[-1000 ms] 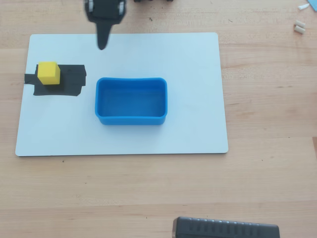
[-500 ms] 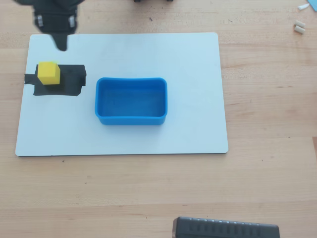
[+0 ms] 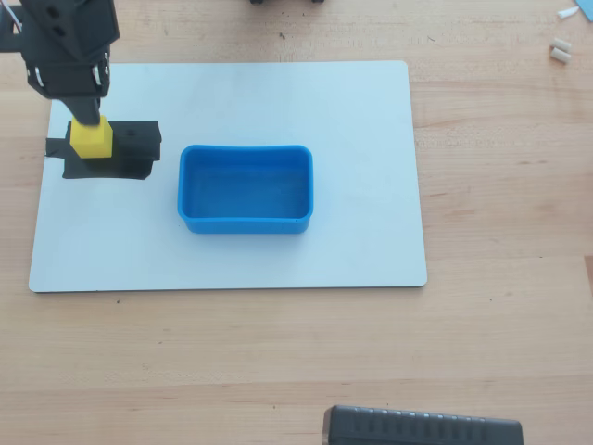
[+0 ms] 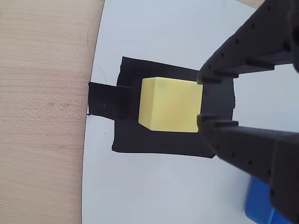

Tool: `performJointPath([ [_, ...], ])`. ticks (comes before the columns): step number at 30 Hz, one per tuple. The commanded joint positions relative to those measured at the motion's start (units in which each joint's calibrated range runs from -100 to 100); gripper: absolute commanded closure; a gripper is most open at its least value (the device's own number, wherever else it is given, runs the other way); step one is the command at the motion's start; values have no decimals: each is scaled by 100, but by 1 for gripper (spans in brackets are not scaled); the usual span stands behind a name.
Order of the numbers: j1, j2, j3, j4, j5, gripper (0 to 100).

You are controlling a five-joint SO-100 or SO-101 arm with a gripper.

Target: Pick up yellow cube and drop it in the blue rectangular bin

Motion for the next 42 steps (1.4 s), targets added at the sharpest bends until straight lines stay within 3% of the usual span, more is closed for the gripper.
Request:
performJointPath([
  [1, 81, 78, -651, 41, 24, 76],
  [6, 218, 161, -688, 41, 24, 70],
  [24, 381, 942, -860, -132, 15, 70],
  [30, 389, 997, -860, -198, -15, 85],
  [42, 115, 552, -1115, 479, -630, 87],
])
